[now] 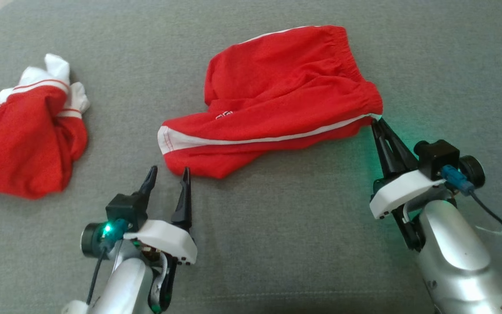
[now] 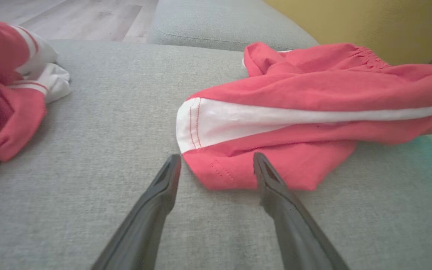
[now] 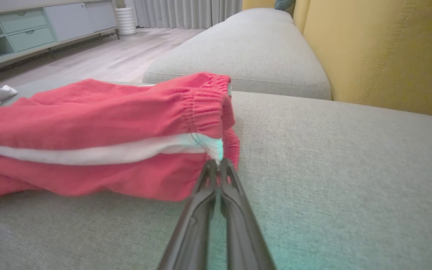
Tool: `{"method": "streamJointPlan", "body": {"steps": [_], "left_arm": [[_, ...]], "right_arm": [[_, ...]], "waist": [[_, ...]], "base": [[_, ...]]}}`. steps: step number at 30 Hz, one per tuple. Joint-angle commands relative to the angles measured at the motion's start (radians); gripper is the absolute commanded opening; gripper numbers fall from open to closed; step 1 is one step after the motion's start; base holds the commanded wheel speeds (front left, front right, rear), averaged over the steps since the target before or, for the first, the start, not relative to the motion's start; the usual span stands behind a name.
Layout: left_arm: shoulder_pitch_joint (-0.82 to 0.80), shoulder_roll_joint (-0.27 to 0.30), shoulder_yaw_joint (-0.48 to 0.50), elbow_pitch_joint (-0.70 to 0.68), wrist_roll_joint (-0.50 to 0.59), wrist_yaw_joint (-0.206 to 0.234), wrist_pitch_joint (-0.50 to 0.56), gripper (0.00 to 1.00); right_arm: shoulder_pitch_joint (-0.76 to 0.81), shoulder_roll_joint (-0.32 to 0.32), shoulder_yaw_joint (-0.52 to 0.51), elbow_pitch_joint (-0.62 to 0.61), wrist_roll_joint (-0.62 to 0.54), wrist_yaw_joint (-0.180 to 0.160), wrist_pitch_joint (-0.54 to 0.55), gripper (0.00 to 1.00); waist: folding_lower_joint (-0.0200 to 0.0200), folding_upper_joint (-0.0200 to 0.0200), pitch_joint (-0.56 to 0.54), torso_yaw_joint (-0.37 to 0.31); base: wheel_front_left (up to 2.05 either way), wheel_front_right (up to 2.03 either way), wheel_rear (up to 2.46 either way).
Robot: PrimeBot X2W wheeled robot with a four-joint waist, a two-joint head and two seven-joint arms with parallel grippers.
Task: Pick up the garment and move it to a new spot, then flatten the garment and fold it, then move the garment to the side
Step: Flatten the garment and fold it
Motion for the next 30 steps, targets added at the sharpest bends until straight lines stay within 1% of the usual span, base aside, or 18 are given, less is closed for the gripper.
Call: {"method": "streamJointPlan", "body": {"steps": [1, 7, 13, 16, 19, 23, 30], "left_arm": [[-0.031, 0.014, 0.022, -0.032, -0.015, -0.01, -0.01, 1.0], [-0.033, 0.014, 0.034, -0.043, -0.071, -0.065, -0.01, 1.0], [-0.043, 0.014, 0.076, -0.055, -0.12, -0.13, -0.01, 1.0], [-0.055, 0.014, 0.093, -0.045, -0.128, -0.161, -0.01, 1.0], [-0.066, 0.014, 0.09, -0.022, -0.13, -0.186, -0.01, 1.0], [-0.091, 0.014, 0.083, -0.007, -0.117, -0.2, -0.01, 1.0], [-0.116, 0.014, 0.074, -0.033, -0.105, -0.203, -0.01, 1.0]], "right_arm": [[0.01, -0.008, 0.013, -0.042, 0.008, 0.007, -0.014, 0.0], [0.038, -0.012, 0.006, -0.082, 0.032, 0.007, -0.014, 0.0], [0.043, -0.017, -0.008, -0.093, 0.04, 0.007, -0.014, 0.0], [0.038, -0.015, -0.01, -0.092, 0.038, 0.007, -0.014, 0.0], [0.029, -0.008, -0.012, -0.09, 0.036, 0.007, -0.014, 0.0], [0.015, 0.002, -0.011, -0.092, 0.034, 0.007, -0.014, 0.0], [0.003, 0.007, -0.005, -0.097, 0.038, 0.007, -0.014, 0.0]], "waist": [[0.0, 0.0, -0.001, -0.012], [0.0, 0.0, 0.003, -0.039], [0.0, 0.0, 0.016, -0.054], [0.0, 0.0, 0.025, -0.057], [0.0, 0.0, 0.035, -0.059], [0.0, 0.0, 0.047, -0.06], [0.0, 0.0, 0.06, -0.061]], "base": [[0.0, 0.0, 0.0], [0.0, 0.0, 0.0], [0.0, 0.0, 0.0], [0.0, 0.0, 0.0], [0.0, 0.0, 0.0], [0.0, 0.0, 0.0], [0.0, 0.0, 0.0]]}}
